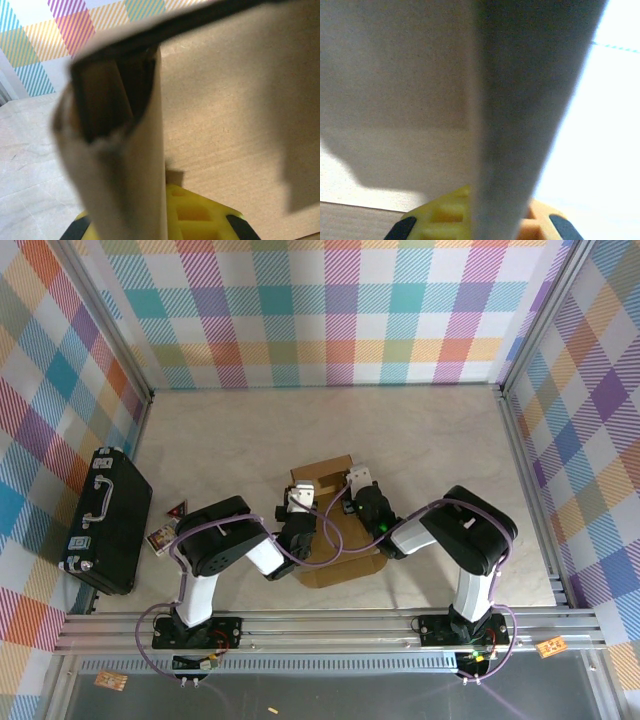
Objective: Fold the paper box
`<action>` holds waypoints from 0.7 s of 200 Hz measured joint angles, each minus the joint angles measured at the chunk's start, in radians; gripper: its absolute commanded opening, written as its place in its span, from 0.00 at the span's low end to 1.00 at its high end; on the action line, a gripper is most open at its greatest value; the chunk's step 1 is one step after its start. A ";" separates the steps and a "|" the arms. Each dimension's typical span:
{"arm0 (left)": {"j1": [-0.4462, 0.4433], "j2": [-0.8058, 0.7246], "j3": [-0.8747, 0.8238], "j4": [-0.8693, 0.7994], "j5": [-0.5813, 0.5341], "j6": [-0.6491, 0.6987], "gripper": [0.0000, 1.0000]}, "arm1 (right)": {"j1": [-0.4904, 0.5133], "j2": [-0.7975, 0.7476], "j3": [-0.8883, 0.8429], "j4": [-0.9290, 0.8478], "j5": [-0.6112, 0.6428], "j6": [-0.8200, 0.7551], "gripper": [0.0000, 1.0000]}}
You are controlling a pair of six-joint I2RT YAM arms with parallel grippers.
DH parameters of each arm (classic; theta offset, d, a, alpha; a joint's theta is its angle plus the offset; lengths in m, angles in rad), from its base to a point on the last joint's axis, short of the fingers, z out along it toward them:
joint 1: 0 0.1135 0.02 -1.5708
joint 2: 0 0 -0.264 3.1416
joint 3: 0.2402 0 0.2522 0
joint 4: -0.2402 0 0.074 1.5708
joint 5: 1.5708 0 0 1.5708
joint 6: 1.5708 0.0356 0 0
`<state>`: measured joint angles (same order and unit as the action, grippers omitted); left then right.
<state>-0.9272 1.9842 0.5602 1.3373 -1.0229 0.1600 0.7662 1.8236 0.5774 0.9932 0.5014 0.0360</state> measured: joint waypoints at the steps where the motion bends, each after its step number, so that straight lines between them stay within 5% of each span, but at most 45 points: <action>1: 0.000 0.001 0.000 0.001 0.000 0.000 0.03 | 0.000 0.000 0.000 0.000 0.000 0.000 0.00; 19: -0.001 0.006 0.000 0.010 -0.008 0.005 0.26 | 0.001 0.000 -0.001 -0.001 0.000 0.014 0.00; 68: -0.007 0.050 -0.026 -0.002 -0.010 -0.001 0.36 | 0.017 -0.014 -0.019 0.000 -0.006 0.060 0.00; 86: -0.007 0.075 -0.024 -0.002 -0.013 -0.005 0.29 | 0.020 -0.014 -0.021 0.000 -0.008 0.069 0.00; 104: -0.006 0.087 -0.012 0.003 -0.036 -0.013 0.00 | 0.026 -0.014 -0.021 0.000 -0.005 0.087 0.00; 140: 0.000 0.085 0.020 0.010 -0.068 0.014 0.00 | 0.026 -0.020 -0.021 -0.015 0.002 0.130 0.04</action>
<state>-0.9268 2.0689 0.5804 1.3476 -1.0904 0.1738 0.7925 1.8038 0.5568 0.9779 0.5037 0.1665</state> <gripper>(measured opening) 0.089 0.081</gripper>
